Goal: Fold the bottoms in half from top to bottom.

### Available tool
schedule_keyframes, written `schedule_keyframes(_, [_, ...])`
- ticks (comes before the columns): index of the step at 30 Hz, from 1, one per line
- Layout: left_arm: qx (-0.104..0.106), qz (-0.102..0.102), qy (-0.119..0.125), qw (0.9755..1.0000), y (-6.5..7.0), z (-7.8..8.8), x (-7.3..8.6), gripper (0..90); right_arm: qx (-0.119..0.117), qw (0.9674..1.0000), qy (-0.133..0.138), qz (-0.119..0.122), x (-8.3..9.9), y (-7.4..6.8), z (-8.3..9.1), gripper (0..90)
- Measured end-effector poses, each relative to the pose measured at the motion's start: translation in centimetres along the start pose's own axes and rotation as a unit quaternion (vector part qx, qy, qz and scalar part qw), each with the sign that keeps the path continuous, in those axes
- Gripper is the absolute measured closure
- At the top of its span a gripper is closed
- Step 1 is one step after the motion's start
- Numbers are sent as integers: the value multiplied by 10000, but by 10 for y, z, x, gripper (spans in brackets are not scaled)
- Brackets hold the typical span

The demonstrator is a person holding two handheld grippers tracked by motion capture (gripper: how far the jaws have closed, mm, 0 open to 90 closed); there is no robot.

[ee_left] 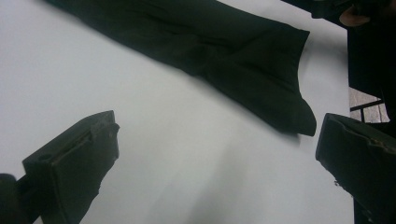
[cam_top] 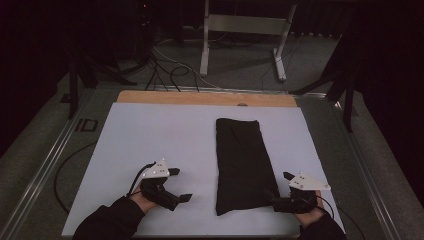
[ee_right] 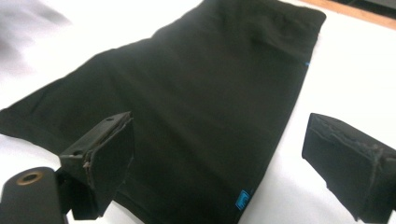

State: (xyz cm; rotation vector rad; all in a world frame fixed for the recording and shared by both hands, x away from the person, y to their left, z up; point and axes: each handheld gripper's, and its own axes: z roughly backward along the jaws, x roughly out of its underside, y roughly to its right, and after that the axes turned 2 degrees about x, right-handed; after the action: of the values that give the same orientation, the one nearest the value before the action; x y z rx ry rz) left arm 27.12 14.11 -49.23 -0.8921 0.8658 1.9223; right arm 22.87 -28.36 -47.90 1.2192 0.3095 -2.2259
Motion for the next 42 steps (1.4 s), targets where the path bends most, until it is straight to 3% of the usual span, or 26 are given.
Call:
schedule_keyframes(6, [42, 17, -4, 10000, 0, 1, -2, 0, -155, 9996, 229, 71, -5, -5, 5, 97])
schedule_keyframes(11, [145, -42, -16, 9999, 3, 0, -7, 0, -175, 9995, 245, 129, -9, -5, 6, 97])
schedule_keyframes(24, [368, -161, -9, 9992, 4, -3, -29, 0, -127, 9983, 459, 324, -41, 7, 17, 98])
schedule_keyframes(34, [339, -223, -17, 9992, 2, -4, -52, 0, -173, 9971, 602, 428, -66, 10, 13, 98])
schedule_keyframes(42, [246, -32, 111, 9996, -5, -6, -66, 0, -139, 9961, 739, 471, -83, 18, 8, 98])
